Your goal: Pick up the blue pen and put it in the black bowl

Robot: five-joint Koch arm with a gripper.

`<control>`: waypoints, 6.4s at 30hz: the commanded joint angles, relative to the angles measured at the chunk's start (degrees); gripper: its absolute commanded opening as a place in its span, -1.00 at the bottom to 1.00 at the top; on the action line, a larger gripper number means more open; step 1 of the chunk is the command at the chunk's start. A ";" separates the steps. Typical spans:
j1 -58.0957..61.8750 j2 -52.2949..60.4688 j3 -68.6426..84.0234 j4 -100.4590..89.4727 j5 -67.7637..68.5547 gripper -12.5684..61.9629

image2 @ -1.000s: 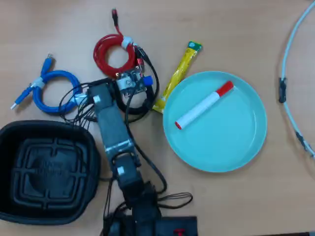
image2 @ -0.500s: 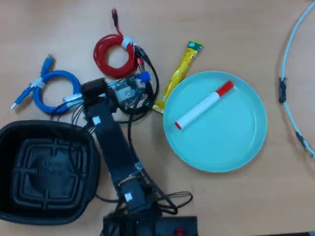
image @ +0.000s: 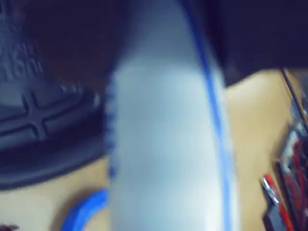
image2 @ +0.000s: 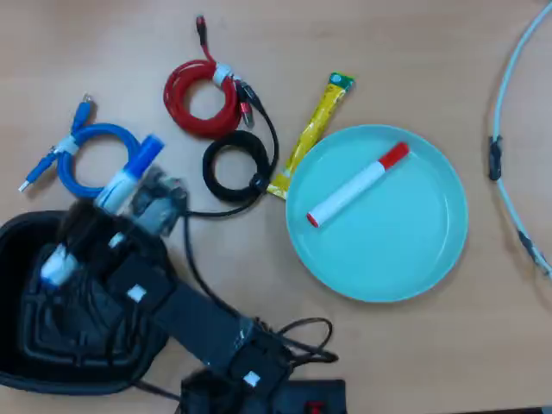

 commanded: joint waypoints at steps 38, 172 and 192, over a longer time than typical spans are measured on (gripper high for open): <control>-26.28 2.72 49.66 -59.06 -0.26 -0.83; 45.26 33.05 80.24 -36.91 12.13 -0.83; 52.21 32.87 104.06 -57.04 12.57 -0.83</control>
